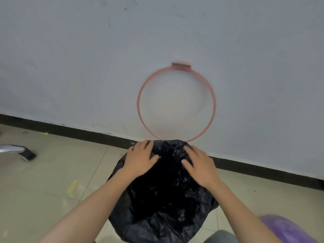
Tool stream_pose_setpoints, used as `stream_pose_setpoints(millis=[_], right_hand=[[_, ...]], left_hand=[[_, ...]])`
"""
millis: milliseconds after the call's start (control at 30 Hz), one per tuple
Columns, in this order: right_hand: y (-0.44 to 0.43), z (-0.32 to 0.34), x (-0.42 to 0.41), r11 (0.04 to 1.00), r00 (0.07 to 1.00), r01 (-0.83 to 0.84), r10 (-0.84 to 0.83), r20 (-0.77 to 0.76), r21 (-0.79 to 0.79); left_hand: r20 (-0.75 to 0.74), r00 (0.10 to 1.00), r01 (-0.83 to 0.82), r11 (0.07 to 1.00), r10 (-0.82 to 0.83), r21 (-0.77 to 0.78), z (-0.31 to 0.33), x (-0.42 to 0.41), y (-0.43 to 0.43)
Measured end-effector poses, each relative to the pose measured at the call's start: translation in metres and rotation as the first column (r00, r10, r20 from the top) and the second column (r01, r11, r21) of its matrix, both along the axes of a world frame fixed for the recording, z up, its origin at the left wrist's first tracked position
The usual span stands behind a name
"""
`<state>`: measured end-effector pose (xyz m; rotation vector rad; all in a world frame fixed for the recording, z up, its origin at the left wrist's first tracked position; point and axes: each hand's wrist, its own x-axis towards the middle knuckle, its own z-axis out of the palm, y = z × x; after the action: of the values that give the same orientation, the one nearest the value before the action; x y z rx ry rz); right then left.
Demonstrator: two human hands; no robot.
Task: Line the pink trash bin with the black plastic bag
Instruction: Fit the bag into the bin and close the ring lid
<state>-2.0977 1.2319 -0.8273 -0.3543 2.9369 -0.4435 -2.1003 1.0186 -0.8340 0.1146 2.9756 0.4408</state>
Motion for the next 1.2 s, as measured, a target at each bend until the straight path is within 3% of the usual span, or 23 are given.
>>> stream_pose_setpoints(millis=[67,200,300,367,433,467,533,600,667,733,800,867,900,1033,1100,1167,1200], right_hand=[[-0.007,-0.01,-0.001,0.976,0.982,-0.082,0.045,0.183,0.2],[-0.005,-0.019,-0.006,0.995,0.977,-0.033,0.011,0.214,0.096],[-0.001,-0.018,-0.005,0.999,0.973,-0.029,0.033,0.227,-0.022],[0.002,-0.012,0.009,0.991,0.989,0.062,-0.044,0.144,-0.12],[0.01,-0.007,0.035,0.992,0.995,0.097,-0.096,0.025,-0.076],[0.016,-0.006,0.051,0.996,0.996,0.091,-0.091,0.002,-0.024],[0.029,-0.012,0.08,0.995,0.993,0.102,-0.102,0.061,0.001],[0.031,-0.018,0.098,0.964,0.953,0.201,-0.151,0.264,-0.175],[0.025,-0.027,0.106,0.848,0.902,0.321,-0.138,0.41,-0.421],[0.018,-0.03,0.109,0.718,0.892,0.378,-0.114,0.437,-0.585],[0.013,-0.032,0.109,0.627,0.89,0.412,-0.119,0.441,-0.662],[0.011,-0.032,0.107,0.56,0.89,0.435,-0.152,0.429,-0.705],[0.01,-0.032,0.105,0.53,0.887,0.452,-0.181,0.426,-0.717],[0.003,-0.028,0.084,0.508,0.892,0.45,-0.224,0.392,-0.734],[0.001,-0.024,0.07,0.527,0.885,0.465,-0.287,0.366,-0.711],[-0.002,-0.02,0.063,0.593,0.855,0.512,-0.422,0.301,-0.621],[-0.004,-0.018,0.065,0.652,0.85,0.514,-0.474,0.23,-0.557]], left_hand=[[0.091,0.995,0.041,0.987,-0.027,-0.157,-0.009,-0.007,0.008],[0.091,0.988,-0.104,0.979,0.121,-0.174,-0.015,-0.023,0.005],[0.176,0.946,-0.279,0.96,0.272,0.014,-0.009,-0.028,-0.001],[0.244,0.914,-0.375,0.906,0.325,0.195,-0.002,-0.028,-0.007],[0.165,0.928,-0.372,0.863,0.334,0.343,0.006,-0.019,-0.018],[0.057,0.941,-0.335,0.89,0.334,0.308,0.011,-0.008,-0.023],[-0.11,0.945,-0.3,0.95,0.309,0.085,0.016,0.024,-0.033],[0.004,0.928,-0.373,0.927,0.373,0.03,0.013,0.061,-0.038],[0.284,0.85,-0.509,0.83,0.443,0.228,-0.003,0.088,-0.039],[0.368,0.815,-0.58,0.65,0.449,0.492,-0.017,0.103,-0.036],[0.332,0.765,-0.597,0.415,0.552,0.686,-0.023,0.112,-0.03],[0.479,0.663,-0.641,0.105,0.575,0.76,-0.022,0.117,-0.025],[0.532,0.638,-0.644,0.007,0.557,0.765,-0.022,0.119,-0.023],[0.604,0.564,-0.629,-0.182,0.563,0.756,-0.015,0.113,-0.019],[0.578,0.526,-0.59,-0.223,0.623,0.776,-0.012,0.106,-0.017],[0.473,0.491,-0.566,-0.145,0.732,0.812,-0.01,0.106,-0.016],[0.386,0.494,-0.575,-0.04,0.779,0.817,-0.012,0.108,-0.017]])
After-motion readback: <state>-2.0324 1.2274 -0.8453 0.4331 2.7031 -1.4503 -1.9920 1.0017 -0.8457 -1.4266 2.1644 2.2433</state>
